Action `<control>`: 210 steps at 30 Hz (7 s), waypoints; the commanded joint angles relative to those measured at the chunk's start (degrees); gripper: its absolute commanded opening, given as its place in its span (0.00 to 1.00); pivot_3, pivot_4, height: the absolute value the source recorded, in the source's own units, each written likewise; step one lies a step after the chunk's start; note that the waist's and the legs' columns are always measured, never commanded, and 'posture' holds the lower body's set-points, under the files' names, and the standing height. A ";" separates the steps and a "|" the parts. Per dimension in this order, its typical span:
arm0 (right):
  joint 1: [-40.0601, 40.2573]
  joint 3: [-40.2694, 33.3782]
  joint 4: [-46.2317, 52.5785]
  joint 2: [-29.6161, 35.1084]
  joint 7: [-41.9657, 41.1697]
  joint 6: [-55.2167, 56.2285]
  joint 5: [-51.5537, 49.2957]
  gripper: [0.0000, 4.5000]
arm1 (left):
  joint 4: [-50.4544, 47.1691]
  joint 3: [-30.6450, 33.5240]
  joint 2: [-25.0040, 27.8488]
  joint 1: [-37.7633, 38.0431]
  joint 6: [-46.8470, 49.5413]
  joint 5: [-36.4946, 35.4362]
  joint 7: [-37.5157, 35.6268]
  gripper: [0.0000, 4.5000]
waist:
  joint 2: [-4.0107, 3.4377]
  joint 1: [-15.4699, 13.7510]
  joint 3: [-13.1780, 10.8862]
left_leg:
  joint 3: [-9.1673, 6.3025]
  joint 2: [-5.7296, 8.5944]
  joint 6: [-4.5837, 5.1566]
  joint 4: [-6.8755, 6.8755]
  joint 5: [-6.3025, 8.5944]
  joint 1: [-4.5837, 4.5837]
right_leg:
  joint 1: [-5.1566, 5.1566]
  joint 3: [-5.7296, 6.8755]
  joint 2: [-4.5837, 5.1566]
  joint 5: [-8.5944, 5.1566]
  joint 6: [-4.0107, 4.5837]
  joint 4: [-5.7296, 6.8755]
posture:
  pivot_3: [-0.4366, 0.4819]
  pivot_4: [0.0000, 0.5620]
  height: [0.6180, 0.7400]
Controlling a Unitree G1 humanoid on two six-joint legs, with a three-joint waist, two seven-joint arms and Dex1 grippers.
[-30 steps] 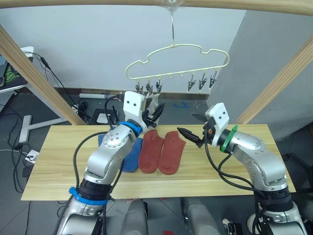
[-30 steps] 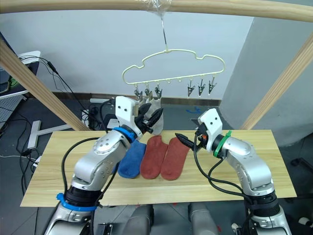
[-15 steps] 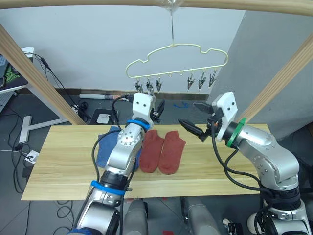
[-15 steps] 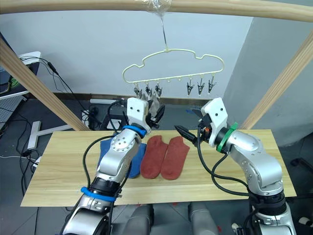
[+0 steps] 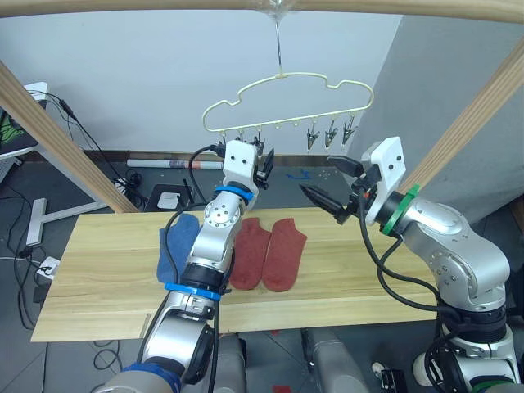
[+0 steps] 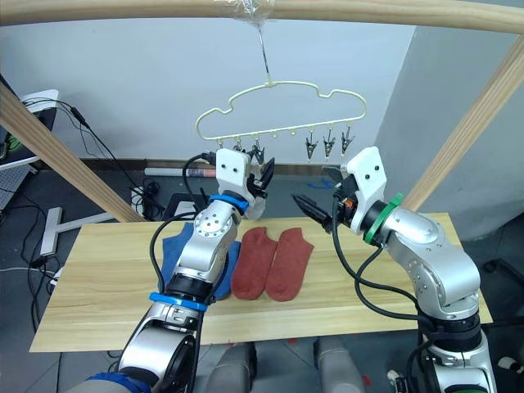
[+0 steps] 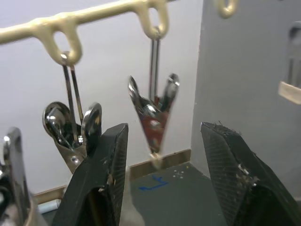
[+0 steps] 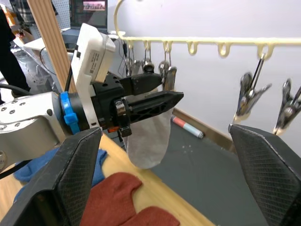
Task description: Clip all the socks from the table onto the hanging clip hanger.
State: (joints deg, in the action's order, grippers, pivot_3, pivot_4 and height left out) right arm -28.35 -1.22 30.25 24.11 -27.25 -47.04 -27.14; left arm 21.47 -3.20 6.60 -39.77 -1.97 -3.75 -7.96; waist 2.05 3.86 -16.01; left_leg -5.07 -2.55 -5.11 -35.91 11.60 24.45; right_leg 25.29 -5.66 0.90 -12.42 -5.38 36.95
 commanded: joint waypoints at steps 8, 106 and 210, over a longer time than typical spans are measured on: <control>-0.56 -0.73 2.35 1.02 0.67 0.27 -0.89 1.00 | -0.49 0.83 -0.86 -1.71 -2.71 1.54 0.06 0.55 | 0.00 0.03 0.00 | 0.00 0.00 0.00 0.00 0.00 0.00 | 0.00 0.00 0.00 0.00 0.00 0.02 | 0.37 0.45 1.00; 18.90 18.60 -14.63 -1.34 0.07 49.11 37.85 0.00 | -15.87 33.70 0.02 0.09 68.20 -53.14 0.63 0.01 | -0.03 1.69 0.08 | 0.08 -0.06 -0.02 0.11 0.02 -1.31 | -1.20 -0.12 -0.06 -0.27 0.29 -0.05 | 0.41 0.42 1.00; -11.55 1.16 -28.64 -27.32 23.68 24.11 23.16 0.54 | -54.14 13.44 28.17 19.75 42.06 -45.57 -21.09 1.00 | 0.03 -2.04 -0.02 | 0.09 -0.11 -0.06 0.99 0.00 -0.45 | 0.07 0.11 0.03 -0.40 0.59 0.03 | 0.58 0.43 1.00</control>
State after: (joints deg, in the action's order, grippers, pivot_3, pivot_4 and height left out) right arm -38.07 0.10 0.71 -2.93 -3.67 -24.98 -3.47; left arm -31.85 9.49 34.64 -19.22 41.89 -49.59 -27.75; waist 2.08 1.82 -16.03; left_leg -4.99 -2.67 -5.18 -34.92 11.60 24.00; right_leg 25.36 -5.55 0.93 -12.80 -4.75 36.98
